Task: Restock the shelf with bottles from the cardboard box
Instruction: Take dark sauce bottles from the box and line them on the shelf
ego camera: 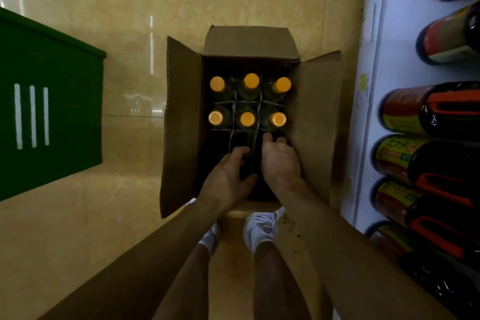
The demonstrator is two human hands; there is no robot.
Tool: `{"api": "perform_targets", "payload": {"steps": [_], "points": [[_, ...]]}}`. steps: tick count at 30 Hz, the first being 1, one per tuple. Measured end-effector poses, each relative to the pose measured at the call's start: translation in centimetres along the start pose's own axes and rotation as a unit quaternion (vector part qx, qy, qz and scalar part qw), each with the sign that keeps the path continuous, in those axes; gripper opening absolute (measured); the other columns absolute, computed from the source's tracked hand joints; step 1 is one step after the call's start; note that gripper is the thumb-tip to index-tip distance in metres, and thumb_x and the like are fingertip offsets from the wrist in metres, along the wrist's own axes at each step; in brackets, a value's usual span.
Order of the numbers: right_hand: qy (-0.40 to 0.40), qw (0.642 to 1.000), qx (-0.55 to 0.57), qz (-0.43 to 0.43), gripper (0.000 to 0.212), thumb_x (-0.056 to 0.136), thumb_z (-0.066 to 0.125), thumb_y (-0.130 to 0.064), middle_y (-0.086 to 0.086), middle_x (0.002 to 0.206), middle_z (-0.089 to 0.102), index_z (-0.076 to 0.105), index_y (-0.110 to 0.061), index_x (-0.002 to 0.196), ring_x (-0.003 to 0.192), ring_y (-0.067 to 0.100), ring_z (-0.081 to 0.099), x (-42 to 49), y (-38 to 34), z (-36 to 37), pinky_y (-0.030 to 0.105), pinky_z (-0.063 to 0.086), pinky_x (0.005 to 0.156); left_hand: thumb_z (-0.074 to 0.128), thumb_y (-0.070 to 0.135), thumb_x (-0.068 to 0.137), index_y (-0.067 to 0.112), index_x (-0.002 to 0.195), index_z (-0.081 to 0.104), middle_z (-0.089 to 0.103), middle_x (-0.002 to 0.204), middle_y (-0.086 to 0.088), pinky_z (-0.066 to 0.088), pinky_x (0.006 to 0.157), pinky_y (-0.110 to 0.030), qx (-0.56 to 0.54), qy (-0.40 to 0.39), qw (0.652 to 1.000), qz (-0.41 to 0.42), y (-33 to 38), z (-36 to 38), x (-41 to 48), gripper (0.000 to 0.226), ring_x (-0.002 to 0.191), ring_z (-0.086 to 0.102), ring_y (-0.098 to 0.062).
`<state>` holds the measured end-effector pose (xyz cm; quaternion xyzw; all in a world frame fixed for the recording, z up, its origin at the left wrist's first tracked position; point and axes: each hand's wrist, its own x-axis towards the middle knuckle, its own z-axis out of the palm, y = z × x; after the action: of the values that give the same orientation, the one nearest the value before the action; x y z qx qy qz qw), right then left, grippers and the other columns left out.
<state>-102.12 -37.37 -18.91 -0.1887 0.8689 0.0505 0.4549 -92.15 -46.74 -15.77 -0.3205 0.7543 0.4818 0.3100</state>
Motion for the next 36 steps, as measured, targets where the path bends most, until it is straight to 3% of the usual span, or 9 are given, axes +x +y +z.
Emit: {"api": "perform_targets", "payload": {"steps": [7,9,12,17,24,28,31,33,36], "points": [[0.039,0.992,-0.088,-0.086,0.039,0.101,0.047,-0.018,0.015,0.121,0.062,0.042,-0.016,0.140,0.106,0.033,0.066,-2.7,0.9,-1.9,0.036,0.045,0.077,0.071,0.017,0.093,0.023,0.152,0.039,0.055,0.140,-0.006,0.049,0.102,-0.034,0.006,-0.012,1.000,-0.003,0.3,-1.1,-1.4,0.068,0.126,0.056,-0.019],[0.062,0.991,-0.064,-0.100,0.036,0.101,0.046,-0.023,0.011,0.114,0.064,0.044,-0.019,0.137,0.101,0.032,0.066,-4.1,1.0,-2.7,0.035,0.038,0.072,0.073,0.014,0.091,0.023,0.152,0.039,0.055,0.140,-0.007,0.049,0.103,-0.035,0.006,-0.013,1.000,0.005,0.2,-1.2,-1.5,0.071,0.127,0.056,-0.020],[0.085,0.989,-0.012,-0.123,0.032,0.100,0.049,-0.029,0.006,0.108,0.064,0.050,-0.023,0.131,0.098,0.032,0.065,-7.2,1.8,-4.9,0.035,0.042,0.074,0.076,0.015,0.089,0.028,0.154,0.035,0.053,0.141,-0.005,0.047,0.101,-0.030,0.009,-0.014,1.000,0.018,1.0,-1.5,-1.8,0.078,0.129,0.055,-0.019],[0.091,0.980,0.079,-0.156,0.033,0.094,0.060,-0.031,-0.001,0.110,0.065,0.055,-0.030,0.126,0.099,0.024,0.063,-11.7,2.7,-9.8,0.034,0.049,0.081,0.081,0.023,0.084,0.041,0.156,0.029,0.049,0.142,-0.002,0.049,0.106,-0.044,-0.013,-0.012,0.998,0.068,3.9,-2.6,-2.8,0.089,0.129,0.054,-0.022],[0.109,0.950,0.241,-0.165,0.025,0.086,0.071,-0.034,-0.016,0.093,0.068,0.065,-0.038,0.110,0.086,0.002,0.063,-18.6,2.7,-17.6,0.022,0.052,0.069,0.085,0.036,0.079,0.044,0.148,0.038,0.048,0.141,0.010,0.044,0.110,-0.034,-0.024,-0.027,0.991,0.128,9.3,-6.1,-6.4,0.085,0.132,0.050,-0.012],[0.120,0.932,0.283,-0.194,0.021,0.084,0.074,-0.033,-0.021,0.088,0.069,0.067,-0.041,0.102,0.086,-0.005,0.064,-22.9,1.6,-21.6,0.016,0.052,0.068,0.082,0.050,0.071,0.066,0.133,0.039,0.058,0.135,0.022,0.048,0.108,-0.038,-0.065,-0.020,0.985,0.157,12.1,-8.9,-9.9,0.078,0.128,0.054,-0.001],[0.131,0.917,0.311,-0.213,0.016,0.084,0.074,-0.035,-0.022,0.087,0.069,0.067,-0.043,0.095,0.086,-0.005,0.065,-26.0,0.5,-24.5,0.021,0.056,0.069,0.087,0.039,0.077,0.076,0.123,0.036,0.063,0.130,0.026,0.048,0.104,-0.024,-0.099,-0.008,0.979,0.177,14.2,-11.1,-13.1,0.078,0.123,0.058,0.006],[0.135,0.908,0.327,-0.225,0.012,0.084,0.075,-0.037,-0.022,0.089,0.069,0.069,-0.040,0.094,0.086,-0.003,0.066,-28.0,-0.2,-26.3,0.027,0.056,0.073,0.087,0.028,0.081,0.069,0.126,0.039,0.064,0.127,0.029,0.048,0.097,-0.014,-0.115,0.010,0.974,0.196,15.2,-12.2,-15.2,0.077,0.119,0.059,0.009],[0.140,0.892,0.360,-0.234,0.018,0.082,0.075,-0.045,-0.018,0.091,0.072,0.070,-0.039,0.098,0.090,0.000,0.068,-30.6,-1.2,-28.5,0.035,0.059,0.080,0.086,0.027,0.082,0.057,0.131,0.045,0.064,0.126,0.030,0.050,0.095,-0.013,-0.126,0.036,0.966,0.224,16.9,-13.9,-18.3,0.071,0.118,0.060,0.008]]}}
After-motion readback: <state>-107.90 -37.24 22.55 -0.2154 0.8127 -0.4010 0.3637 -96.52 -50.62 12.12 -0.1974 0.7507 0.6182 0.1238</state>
